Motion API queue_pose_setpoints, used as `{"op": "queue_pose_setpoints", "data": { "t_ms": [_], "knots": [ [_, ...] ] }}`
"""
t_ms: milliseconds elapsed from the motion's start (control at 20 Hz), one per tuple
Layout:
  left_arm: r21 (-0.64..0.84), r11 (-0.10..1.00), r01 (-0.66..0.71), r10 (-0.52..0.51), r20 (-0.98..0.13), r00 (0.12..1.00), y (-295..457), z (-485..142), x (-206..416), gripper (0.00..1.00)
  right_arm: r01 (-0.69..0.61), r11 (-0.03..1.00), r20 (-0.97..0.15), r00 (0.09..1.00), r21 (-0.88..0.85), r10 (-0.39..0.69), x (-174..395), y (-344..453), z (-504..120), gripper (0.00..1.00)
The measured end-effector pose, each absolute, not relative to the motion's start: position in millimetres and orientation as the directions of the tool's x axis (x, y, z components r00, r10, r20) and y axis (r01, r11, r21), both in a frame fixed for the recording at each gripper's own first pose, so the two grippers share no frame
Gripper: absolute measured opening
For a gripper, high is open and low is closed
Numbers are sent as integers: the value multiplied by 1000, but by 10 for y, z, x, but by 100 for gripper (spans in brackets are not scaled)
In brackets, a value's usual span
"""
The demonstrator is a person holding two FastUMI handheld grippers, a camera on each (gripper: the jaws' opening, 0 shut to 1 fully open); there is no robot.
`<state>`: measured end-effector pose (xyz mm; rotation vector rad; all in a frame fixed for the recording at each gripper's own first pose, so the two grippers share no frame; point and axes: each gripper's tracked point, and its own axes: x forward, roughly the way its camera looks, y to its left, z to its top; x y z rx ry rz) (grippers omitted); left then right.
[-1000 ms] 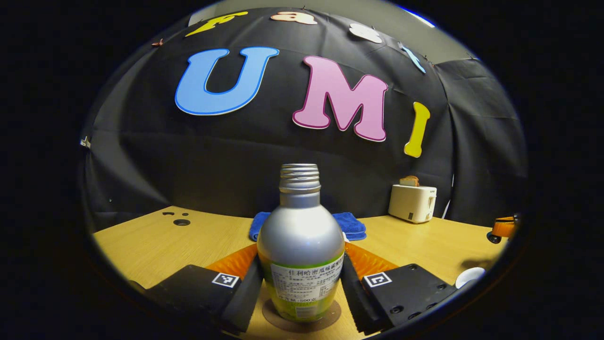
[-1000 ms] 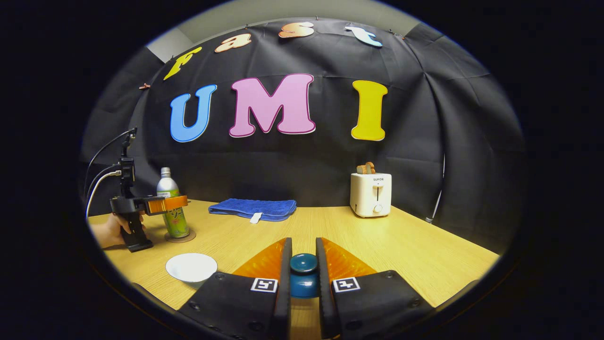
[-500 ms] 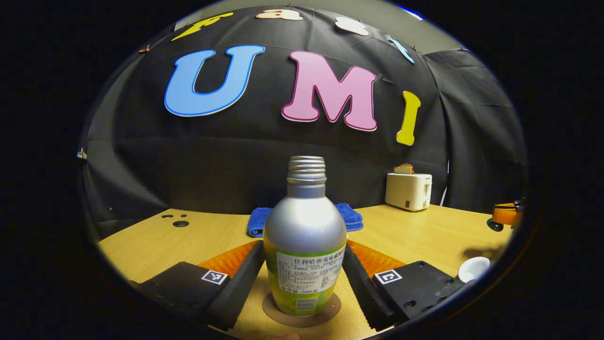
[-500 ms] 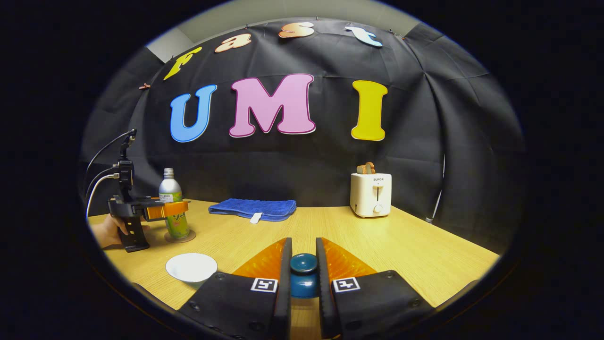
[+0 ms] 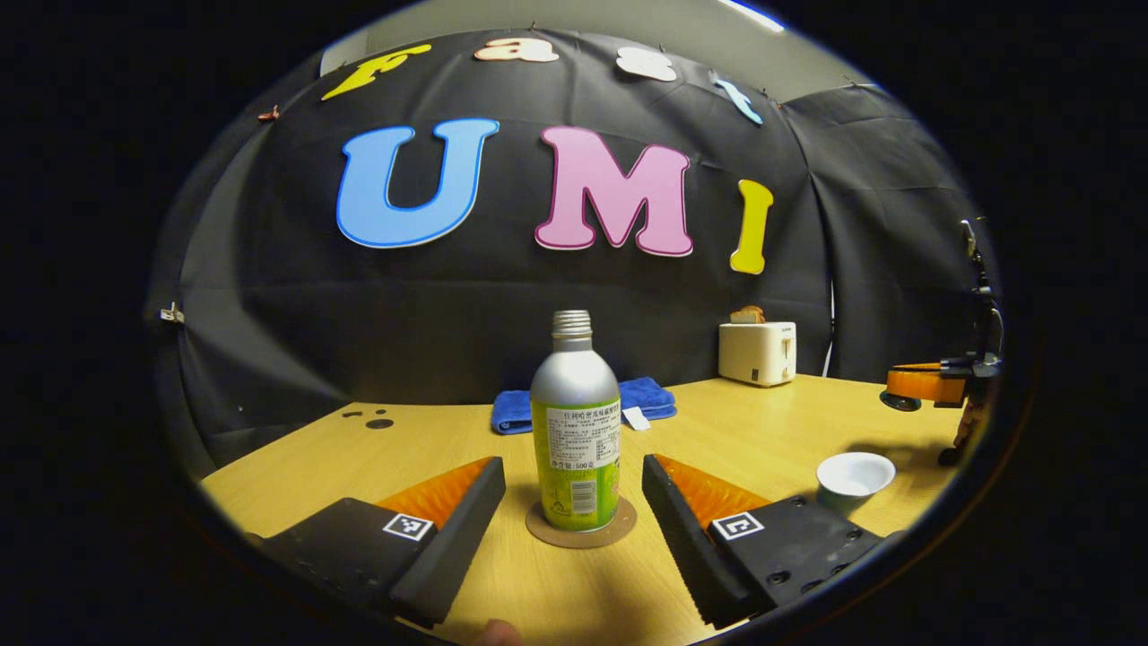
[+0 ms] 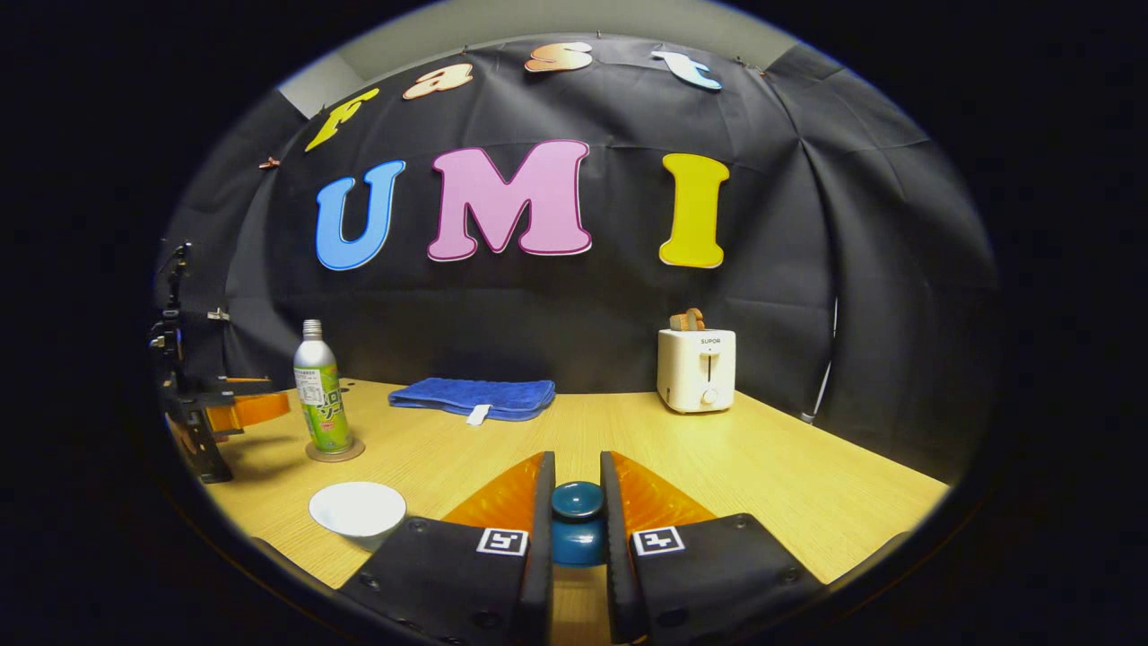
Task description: Open the teacup lid with one hand, grasp the water bottle and pour water into the teacup with the other hand; after pouring, place the water bottle on the coaster and then close the teacup lid.
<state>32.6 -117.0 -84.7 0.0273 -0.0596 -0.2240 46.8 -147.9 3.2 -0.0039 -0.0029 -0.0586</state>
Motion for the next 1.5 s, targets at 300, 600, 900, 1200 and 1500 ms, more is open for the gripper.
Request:
{"op": "queue_pose_setpoints", "data": {
  "t_ms": [300, 600, 900, 1200, 1500],
  "knots": [
    [10, 990, 140, -140, 57, 988, -969, -878, 125, 98, 66, 998, 6, 998, -1, -66, 410, -1375, 40, 28],
    [10, 987, 158, -158, 57, 986, -1003, -886, 102, 98, -84, 996, 26, 996, 16, 83, 405, -479, 154, 28],
    [10, 987, 158, -159, 57, 986, -1002, -890, 109, 98, -128, 991, -82, 988, 51, 132, 539, -25, -31, 28],
    [9, 987, 160, -160, 57, 985, -1000, -882, 92, 99, -128, 990, -195, 971, 50, 135, 577, 99, -294, 28],
    [11, 987, 161, -161, 55, 985, -998, -882, 92, 98, -146, 989, -207, 968, -5, 142, 569, 220, -315, 29]
  ]
}}
